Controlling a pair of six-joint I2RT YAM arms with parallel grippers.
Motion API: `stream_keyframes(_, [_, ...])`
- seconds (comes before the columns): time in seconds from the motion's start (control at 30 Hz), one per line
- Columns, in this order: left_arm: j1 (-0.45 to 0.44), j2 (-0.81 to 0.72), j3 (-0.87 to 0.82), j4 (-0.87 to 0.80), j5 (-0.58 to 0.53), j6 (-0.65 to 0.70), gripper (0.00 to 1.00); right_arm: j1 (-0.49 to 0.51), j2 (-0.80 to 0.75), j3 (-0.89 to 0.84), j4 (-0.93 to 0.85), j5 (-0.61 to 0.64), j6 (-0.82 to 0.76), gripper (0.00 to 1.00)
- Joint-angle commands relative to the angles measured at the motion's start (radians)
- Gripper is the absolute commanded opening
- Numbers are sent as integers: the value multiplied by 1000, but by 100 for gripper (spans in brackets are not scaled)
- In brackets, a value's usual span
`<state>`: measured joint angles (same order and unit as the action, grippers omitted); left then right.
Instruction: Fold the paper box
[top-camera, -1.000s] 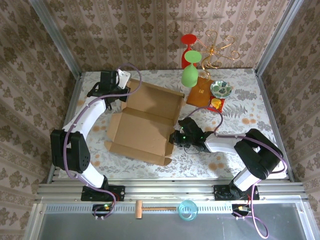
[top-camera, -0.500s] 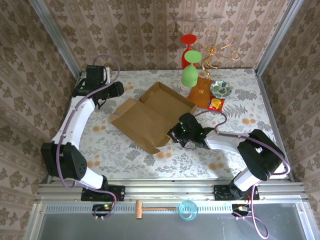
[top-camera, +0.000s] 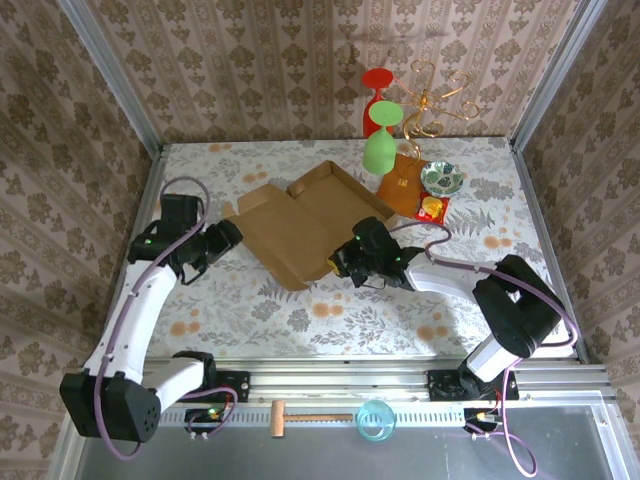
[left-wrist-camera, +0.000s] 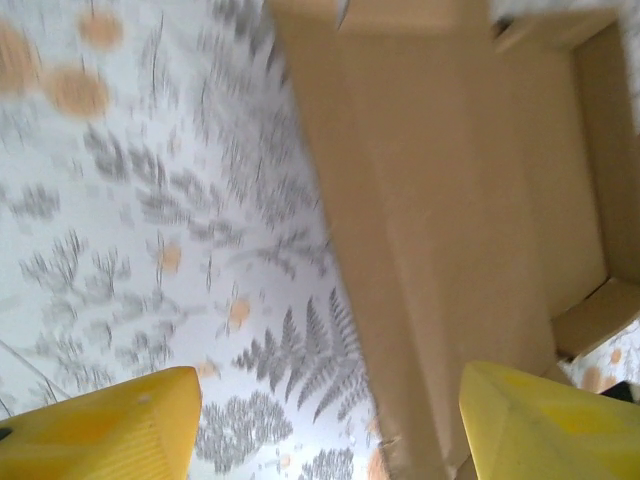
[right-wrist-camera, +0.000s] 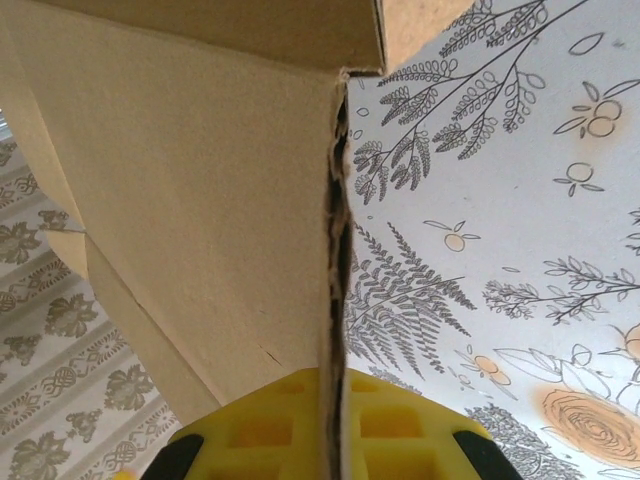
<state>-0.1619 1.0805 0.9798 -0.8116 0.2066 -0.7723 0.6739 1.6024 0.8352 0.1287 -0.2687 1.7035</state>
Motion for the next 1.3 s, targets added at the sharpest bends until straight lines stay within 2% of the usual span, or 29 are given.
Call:
stream_keyframes(0.0, [4, 28, -61, 97, 87, -106, 71, -4, 28, 34, -26, -22, 27, 0])
stream_keyframes(0.17, [-7, 79, -120, 295, 111, -170, 71, -4, 37, 47, -27, -33, 28, 0])
stream_keyframes(0.33, [-37, 145, -110, 347, 87, -175, 70, -4, 46, 50, -23, -40, 39, 0])
stream_keyframes(0.57, [-51, 234, -96, 382, 74, -158, 57, -4, 49, 71, -41, -40, 42, 0])
stream_keyframes(0.77, [-66, 301, -45, 391, 41, -121, 36, -1, 59, 87, -60, -50, 47, 0])
stream_keyframes(0.83, [-73, 322, -19, 372, 24, -101, 22, 1, 59, 93, -70, -52, 44, 0])
stream_keyframes(0.9, [-82, 337, 14, 332, -4, -71, 0, 1, 58, 104, -98, -52, 27, 0])
stream_keyframes(0.93, [-85, 342, 37, 293, -26, -46, 0, 1, 55, 112, -117, -52, 6, 8])
stream_keyframes(1.03, [-89, 363, 138, 159, -68, 57, 0, 0, 31, 134, -178, -39, -76, 42])
stream_keyframes(1.07, [-91, 373, 182, 111, -86, 109, 0, 0, 20, 145, -203, -35, -118, 50])
stream_keyframes(1.13, [-91, 391, 263, 11, -128, 206, 0, -3, -4, 182, -265, -28, -209, 57])
stream_keyframes(1.27, [-96, 431, 407, -139, -199, 392, 0, -2, -48, 284, -428, -16, -400, 59])
